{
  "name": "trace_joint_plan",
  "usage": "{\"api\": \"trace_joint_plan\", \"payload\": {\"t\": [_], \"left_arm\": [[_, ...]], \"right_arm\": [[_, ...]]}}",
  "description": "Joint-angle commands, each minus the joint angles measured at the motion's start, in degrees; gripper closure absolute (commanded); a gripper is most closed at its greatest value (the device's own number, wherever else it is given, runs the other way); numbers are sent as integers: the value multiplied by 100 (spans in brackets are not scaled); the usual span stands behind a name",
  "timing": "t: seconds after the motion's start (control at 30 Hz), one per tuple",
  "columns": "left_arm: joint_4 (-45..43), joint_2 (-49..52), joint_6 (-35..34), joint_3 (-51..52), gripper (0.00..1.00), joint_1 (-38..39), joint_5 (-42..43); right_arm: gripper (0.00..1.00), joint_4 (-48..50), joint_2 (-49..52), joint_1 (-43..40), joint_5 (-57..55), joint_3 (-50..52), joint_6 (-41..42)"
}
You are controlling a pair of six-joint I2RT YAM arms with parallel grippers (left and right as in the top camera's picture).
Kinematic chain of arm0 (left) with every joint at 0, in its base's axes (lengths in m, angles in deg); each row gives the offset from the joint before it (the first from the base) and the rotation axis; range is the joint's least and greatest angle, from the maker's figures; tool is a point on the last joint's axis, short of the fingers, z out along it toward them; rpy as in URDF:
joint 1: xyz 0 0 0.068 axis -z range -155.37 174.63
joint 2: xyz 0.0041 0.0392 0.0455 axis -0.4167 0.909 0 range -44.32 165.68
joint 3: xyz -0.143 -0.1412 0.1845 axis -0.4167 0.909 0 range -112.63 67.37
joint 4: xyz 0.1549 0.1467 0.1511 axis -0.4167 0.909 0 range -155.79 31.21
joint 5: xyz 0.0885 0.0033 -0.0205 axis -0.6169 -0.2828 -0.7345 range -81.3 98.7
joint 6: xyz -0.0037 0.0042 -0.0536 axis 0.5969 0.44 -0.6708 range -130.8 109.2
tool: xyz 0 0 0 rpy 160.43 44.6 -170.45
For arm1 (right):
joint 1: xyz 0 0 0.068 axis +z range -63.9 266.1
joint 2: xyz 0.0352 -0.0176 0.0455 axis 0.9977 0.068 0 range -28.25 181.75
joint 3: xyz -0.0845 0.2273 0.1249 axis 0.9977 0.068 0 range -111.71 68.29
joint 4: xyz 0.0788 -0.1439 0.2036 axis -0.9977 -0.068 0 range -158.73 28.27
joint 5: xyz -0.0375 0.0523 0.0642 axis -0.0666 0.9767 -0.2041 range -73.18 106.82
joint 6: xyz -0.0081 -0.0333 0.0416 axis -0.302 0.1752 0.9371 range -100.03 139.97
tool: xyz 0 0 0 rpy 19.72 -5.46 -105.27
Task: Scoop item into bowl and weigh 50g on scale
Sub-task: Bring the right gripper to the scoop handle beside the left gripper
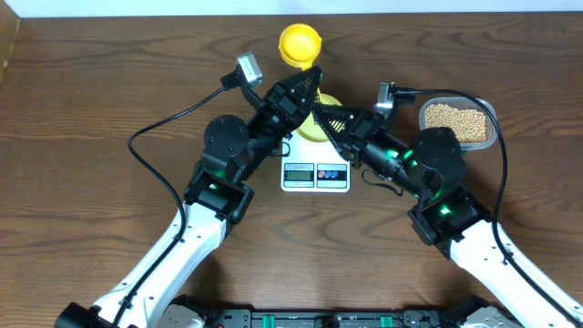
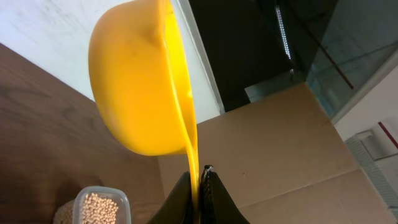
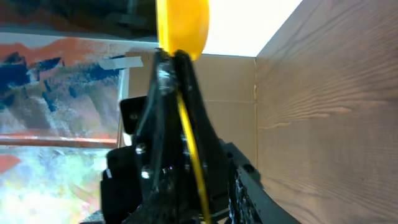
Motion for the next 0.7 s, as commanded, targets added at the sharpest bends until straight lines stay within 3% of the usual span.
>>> {"api": "trace_joint_plan", "payload": {"t": [0.0, 0.23, 0.37, 0.63, 0.67], "left_arm": [[0, -28, 15, -15, 93, 68, -33], [0, -28, 15, -15, 93, 127, -35], [0, -28, 15, -15, 93, 127, -31], [0, -28, 17, -15, 93, 127, -13], [0, -28, 17, -15, 87, 127, -13]], "right_arm": [[76, 170, 4, 33, -92, -55, -151], [78, 184, 4, 33, -90, -55, -216], [89, 181, 4, 33, -92, -55, -243], [99, 184, 4, 33, -107, -55, -721], [99, 184, 4, 33, -116, -55, -857]]}}
